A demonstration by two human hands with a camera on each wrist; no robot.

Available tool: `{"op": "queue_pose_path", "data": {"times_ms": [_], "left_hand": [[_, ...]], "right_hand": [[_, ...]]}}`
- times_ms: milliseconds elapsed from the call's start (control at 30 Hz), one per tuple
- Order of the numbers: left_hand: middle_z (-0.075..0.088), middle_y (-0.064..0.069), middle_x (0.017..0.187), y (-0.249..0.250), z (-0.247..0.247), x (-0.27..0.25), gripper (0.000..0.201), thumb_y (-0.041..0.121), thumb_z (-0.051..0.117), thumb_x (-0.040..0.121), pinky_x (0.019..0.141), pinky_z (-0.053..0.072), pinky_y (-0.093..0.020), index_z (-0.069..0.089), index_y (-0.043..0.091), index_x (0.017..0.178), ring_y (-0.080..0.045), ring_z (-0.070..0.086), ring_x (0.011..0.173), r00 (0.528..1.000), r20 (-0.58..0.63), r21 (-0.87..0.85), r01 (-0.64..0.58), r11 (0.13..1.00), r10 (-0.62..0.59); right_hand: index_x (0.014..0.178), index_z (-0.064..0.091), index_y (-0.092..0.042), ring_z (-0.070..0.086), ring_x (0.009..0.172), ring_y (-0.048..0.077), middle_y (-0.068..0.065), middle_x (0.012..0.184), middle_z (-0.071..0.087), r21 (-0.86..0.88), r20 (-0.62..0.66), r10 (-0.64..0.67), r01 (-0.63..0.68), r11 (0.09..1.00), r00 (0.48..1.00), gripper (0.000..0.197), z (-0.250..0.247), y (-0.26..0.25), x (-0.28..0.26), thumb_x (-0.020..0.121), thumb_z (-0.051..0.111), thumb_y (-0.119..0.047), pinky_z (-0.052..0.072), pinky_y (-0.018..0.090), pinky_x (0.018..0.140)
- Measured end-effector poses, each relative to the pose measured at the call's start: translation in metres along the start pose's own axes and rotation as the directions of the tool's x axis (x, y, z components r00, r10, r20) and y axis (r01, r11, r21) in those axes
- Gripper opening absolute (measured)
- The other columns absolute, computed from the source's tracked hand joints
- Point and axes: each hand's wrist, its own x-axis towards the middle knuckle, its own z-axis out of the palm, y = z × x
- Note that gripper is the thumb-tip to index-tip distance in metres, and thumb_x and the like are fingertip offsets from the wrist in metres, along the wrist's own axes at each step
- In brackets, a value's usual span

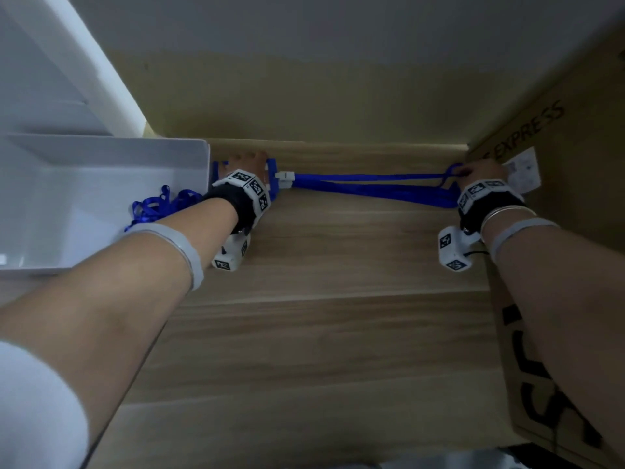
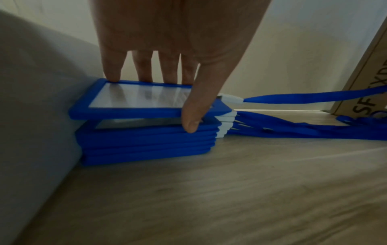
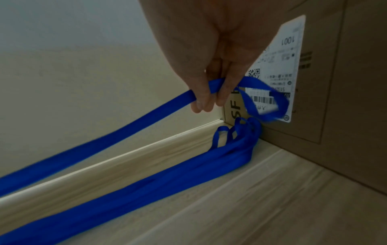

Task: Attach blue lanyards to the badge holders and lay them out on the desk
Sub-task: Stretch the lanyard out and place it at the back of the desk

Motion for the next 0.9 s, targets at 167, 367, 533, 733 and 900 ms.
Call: {"op": "queue_pose_path", "data": {"times_ms": [167,367,533,733,900], "left_hand": [[0.045,-0.016,0.136,0.0,0.005,0.005,0.057,0.014,0.058,0.083,0.096,0.043,-0.051,0.036,0.014,0.136,-0.037,0.042,0.125,1.0,0.007,-0.019,0.003,1.0,-0.003],[0.043,-0.019,0.137,-0.001,0.007,0.014,0.062,0.013,0.061,0.083,0.1,0.041,-0.053,0.032,0.012,0.138,-0.04,0.041,0.126,0.998,0.054,0.004,0.017,1.0,-0.017],[0.041,-0.016,0.138,-0.002,0.008,0.017,0.073,0.012,0.068,0.076,0.1,0.041,-0.051,0.031,0.011,0.139,-0.04,0.041,0.126,0.997,0.077,0.055,0.015,0.998,-0.02],[0.043,-0.016,0.135,0.0,0.006,0.016,0.08,0.012,0.072,0.071,0.099,0.042,-0.049,0.029,0.011,0.139,-0.04,0.043,0.123,0.996,0.091,0.117,0.009,0.993,-0.02],[0.04,-0.016,0.136,0.002,0.006,0.013,0.08,0.011,0.071,0.071,0.102,0.038,-0.049,0.029,0.01,0.139,-0.04,0.04,0.125,0.996,0.082,0.134,0.015,0.991,-0.026]], "right_hand": [[0.118,0.061,0.003,0.059,0.094,0.034,0.024,0.107,0.061,-0.076,0.036,0.011,-0.008,0.997,0.999,0.029,0.009,0.001,0.019,0.096,0.045,-0.007,0.044,0.034,0.08],[0.089,0.054,0.0,0.05,0.07,0.031,0.028,0.113,0.054,-0.128,0.111,-0.02,0.035,0.991,0.994,0.019,0.022,0.005,0.033,0.098,0.038,-0.004,0.04,0.039,0.076],[0.14,0.032,0.003,0.048,0.119,0.041,0.028,0.135,0.045,-0.12,0.118,0.034,-0.02,0.993,0.992,0.045,0.035,0.009,0.044,0.097,0.039,-0.009,0.041,0.046,0.097],[0.151,0.008,-0.01,0.044,0.125,0.042,0.027,0.143,0.037,-0.084,0.207,0.017,0.001,0.996,0.978,0.06,0.035,0.014,0.032,0.099,0.036,-0.011,0.039,0.047,0.1],[0.148,0.022,-0.007,0.035,0.133,0.039,0.022,0.149,0.032,-0.054,0.257,0.049,-0.037,0.998,0.965,0.051,0.029,0.017,0.028,0.099,0.037,-0.007,0.032,0.042,0.108]]}}
